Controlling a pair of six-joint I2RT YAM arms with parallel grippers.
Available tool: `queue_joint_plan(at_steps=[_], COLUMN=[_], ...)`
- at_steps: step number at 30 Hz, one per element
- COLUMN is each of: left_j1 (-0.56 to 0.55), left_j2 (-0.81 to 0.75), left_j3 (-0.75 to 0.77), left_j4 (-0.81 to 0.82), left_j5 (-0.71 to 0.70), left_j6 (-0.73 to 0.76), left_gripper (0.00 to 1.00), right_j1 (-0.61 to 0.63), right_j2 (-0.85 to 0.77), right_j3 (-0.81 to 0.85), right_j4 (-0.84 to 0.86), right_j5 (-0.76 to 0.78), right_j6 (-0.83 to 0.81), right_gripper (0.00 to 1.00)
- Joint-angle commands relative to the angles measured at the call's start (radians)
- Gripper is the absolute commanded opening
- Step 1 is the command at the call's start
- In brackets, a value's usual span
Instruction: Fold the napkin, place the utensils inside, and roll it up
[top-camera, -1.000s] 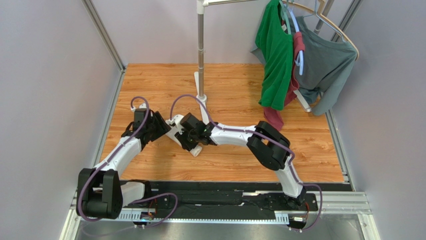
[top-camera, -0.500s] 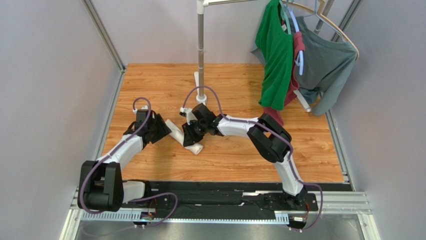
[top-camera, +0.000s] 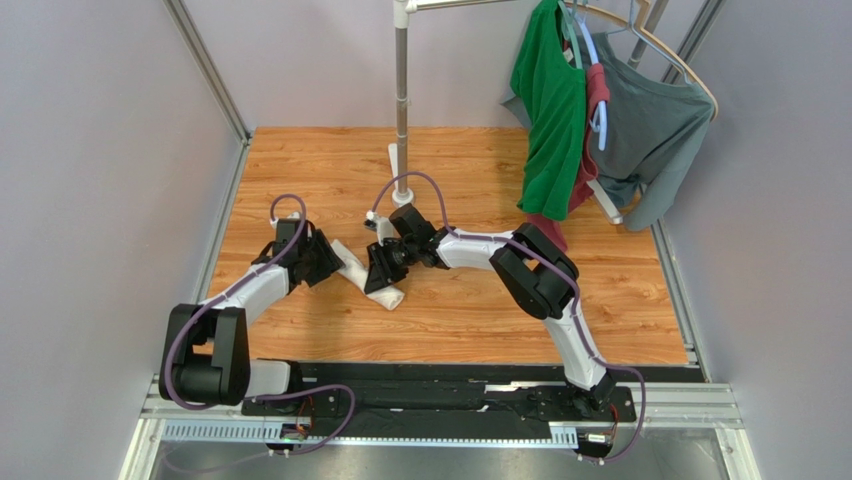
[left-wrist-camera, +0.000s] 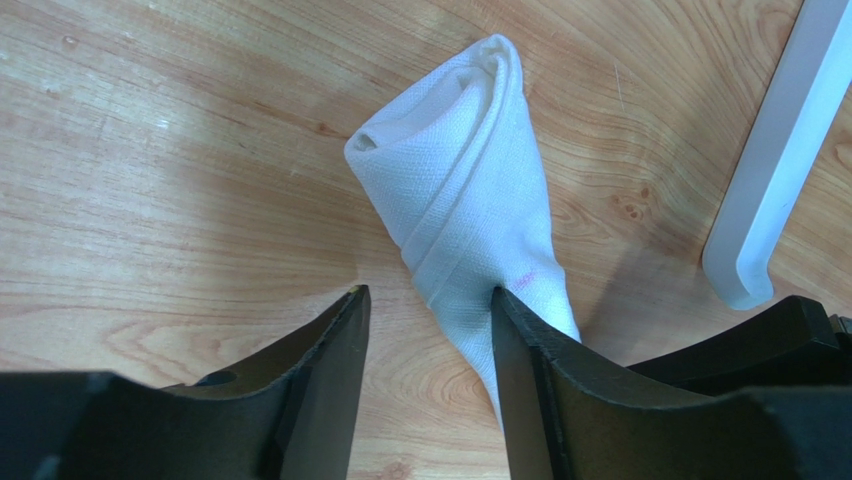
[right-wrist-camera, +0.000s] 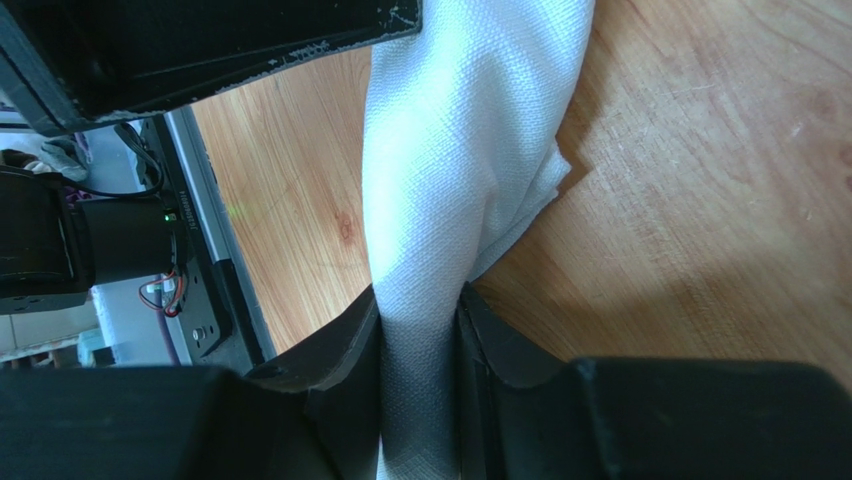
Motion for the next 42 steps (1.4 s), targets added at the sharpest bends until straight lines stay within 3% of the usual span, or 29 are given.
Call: queue_joint_plan(at_steps=[1, 4, 5, 11, 16, 26, 36, 42], left_j1=[0.001, 0.001, 0.001, 0.001, 0.001, 0.001, 0.007, 0.052], left_j2=[0.043, 0.078, 0.089, 0.112, 0.124, 0.066, -0.046, -0.079], left_j3=[0.042, 0.07, 0.078, 0.095, 0.119, 0.121, 0.136, 0.128], left_j4=[0.011, -0.013, -0.021, -0.021, -0.035, -0.041, -0.124, -0.136], left_j5=[-0.004, -0.018, -0.02, -0.014, -0.011, -0.003, -0.07, -0.035], left_j6=[0.013, 0.024, 0.028, 0.031, 0.036, 0.024, 0.005, -0.013], left_gripper=[0.54, 0.48, 0.48, 0.46, 0.46, 0.58, 0.63, 0.64], right_j1=[0.003, 0.003, 0.004, 0.006, 0.012, 0.055, 0.22, 0.285], right_j2=[0.031, 0.001, -0.008, -0.085, -0.137, -0.228, -0.275, -0.199], right_j3=[0.023, 0.021, 0.023, 0.037, 0.012, -0.04, 0.033, 0.139], right_j4=[-0.019, -0.046, -0.059, -0.163, -0.204, -0.2, -0.244, -0.275], right_j5=[-0.047, -0.023, -0.009, 0.112, 0.203, 0.302, 0.688, 0.776], right_j6=[0.024, -0.001, -0.011, -0.093, -0.117, -0.119, -0.268, -0.364], right_gripper=[0.33, 0.43, 0.51, 0.67, 0.68, 0.68, 0.68, 0.68])
